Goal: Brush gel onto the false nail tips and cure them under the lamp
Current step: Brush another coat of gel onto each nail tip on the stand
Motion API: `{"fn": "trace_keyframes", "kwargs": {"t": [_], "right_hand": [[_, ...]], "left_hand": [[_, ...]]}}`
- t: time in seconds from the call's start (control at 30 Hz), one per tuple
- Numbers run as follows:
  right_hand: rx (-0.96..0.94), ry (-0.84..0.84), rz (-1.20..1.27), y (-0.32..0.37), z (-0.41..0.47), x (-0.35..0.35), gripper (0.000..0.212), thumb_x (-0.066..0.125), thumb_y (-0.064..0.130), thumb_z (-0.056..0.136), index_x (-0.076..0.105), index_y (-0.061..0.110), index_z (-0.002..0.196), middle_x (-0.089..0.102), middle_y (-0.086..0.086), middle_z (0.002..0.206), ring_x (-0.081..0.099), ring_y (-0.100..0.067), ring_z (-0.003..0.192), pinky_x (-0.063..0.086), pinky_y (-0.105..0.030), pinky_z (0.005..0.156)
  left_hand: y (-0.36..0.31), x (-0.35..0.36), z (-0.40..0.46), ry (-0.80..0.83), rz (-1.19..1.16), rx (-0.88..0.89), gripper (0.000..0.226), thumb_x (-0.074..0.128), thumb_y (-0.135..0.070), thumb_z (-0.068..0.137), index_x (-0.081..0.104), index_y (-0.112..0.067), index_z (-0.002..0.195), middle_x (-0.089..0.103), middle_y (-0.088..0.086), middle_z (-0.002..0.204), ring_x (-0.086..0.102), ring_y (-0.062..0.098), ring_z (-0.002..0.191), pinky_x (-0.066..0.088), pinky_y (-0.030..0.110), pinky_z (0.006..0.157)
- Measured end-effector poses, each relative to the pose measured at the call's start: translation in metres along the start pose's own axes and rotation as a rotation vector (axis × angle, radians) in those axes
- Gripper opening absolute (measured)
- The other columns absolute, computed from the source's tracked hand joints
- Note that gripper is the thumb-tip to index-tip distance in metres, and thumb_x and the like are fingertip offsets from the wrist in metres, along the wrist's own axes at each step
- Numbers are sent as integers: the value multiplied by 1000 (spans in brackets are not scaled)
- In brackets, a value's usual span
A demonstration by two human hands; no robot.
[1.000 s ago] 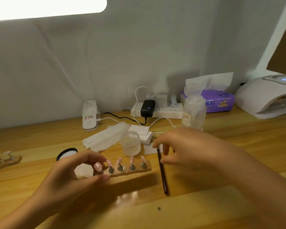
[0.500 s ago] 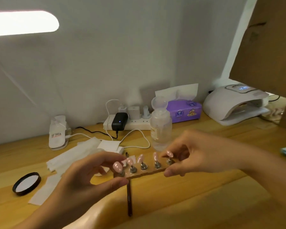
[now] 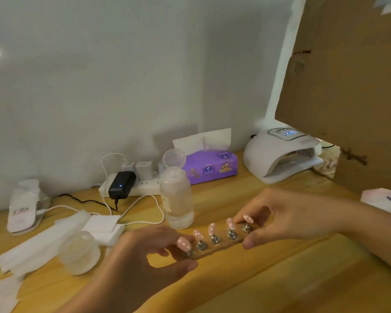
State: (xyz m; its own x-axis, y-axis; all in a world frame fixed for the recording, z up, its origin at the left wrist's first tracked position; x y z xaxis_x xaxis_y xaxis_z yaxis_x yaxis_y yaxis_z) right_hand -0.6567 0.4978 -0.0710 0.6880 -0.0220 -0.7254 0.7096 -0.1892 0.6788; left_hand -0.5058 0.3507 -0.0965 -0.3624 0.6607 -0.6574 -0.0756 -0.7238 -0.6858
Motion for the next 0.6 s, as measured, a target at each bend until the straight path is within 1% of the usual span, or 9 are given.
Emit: {"fn": "trace_keyframes", "kwargs": {"t": [0.07,0.13,0.2,0.23,0.3,0.37,0.47,0.53,0.6], "right_hand": [[19,2,-30,-9,-4,-6,17,70,32,81,69,29,97,66,-1,89,58,-32,83,44,-40,75],[48,-21,-43,-19,-9,-15,25,70,41,77,68,35,101,67,4,94,59,-28,86,46,-35,76],[103,-75,-56,-32,-15,-27,39,69,55,65,62,49,103,66,17,99,61,-5,87,48,-19,75],[139,-99,-62,-38,-19,-34,45,68,61,58,58,54,102,64,23,98,60,4,87,47,-12,74],[228,-119,-76,-55,-29,-50,53,66,64,52,52,56,102,63,27,94,58,13,84,44,-6,71],[329,-144,-129,-75,-41,-66,47,69,57,61,54,49,105,67,22,90,59,10,81,46,-8,73],[480,-203,-286,-108,-57,-89,29,67,32,82,59,34,109,65,17,85,58,4,79,45,-9,73],[546,-233,-328,-127,-63,-98,27,63,30,86,60,29,113,61,17,92,56,2,84,44,-12,74],[572,-254,-347,-141,-63,-106,28,60,29,89,60,25,116,63,8,103,56,-4,92,44,-15,78]], "left_hand": [[-2,8,6,-14,-11,-2,25,76,-57,61,61,-63,80,67,-22,80,62,6,76,54,21,73],[-4,17,15,-46,-66,-24,24,79,-45,62,65,-55,79,69,-17,80,64,9,76,52,17,74],[-7,26,25,-73,-129,-53,26,78,-32,63,68,-50,78,70,-12,77,64,10,75,50,13,70],[-9,31,31,-81,-160,-62,28,79,-26,64,69,-47,78,70,-10,76,64,10,73,50,13,69],[-12,43,44,-103,-239,-80,29,79,-13,66,72,-39,76,70,-3,74,62,6,65,49,13,65],[-13,56,59,-128,-299,-103,30,78,-7,66,73,-36,72,69,-1,70,59,3,60,47,13,60],[-17,79,83,-144,-325,-107,33,78,-11,66,71,-42,61,67,-8,62,55,-2,54,44,12,54],[-18,96,98,-137,-320,-120,39,77,-15,68,67,-51,59,64,-16,58,52,-6,52,41,10,53],[-17,114,113,-137,-315,-130,36,77,-17,70,66,-50,58,62,-20,57,51,-8,51,40,8,52]]}}
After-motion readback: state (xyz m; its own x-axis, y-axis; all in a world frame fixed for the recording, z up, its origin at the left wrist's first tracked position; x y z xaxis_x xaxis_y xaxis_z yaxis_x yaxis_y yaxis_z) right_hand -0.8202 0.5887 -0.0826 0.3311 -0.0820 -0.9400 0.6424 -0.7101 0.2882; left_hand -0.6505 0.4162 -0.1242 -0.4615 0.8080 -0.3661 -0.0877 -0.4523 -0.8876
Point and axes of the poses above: each hand's wrist, its own z-axis towards the middle knuckle, its own x-axis out of the palm, y = z × x, the point moved 4 cm from there along z, towards the middle knuckle
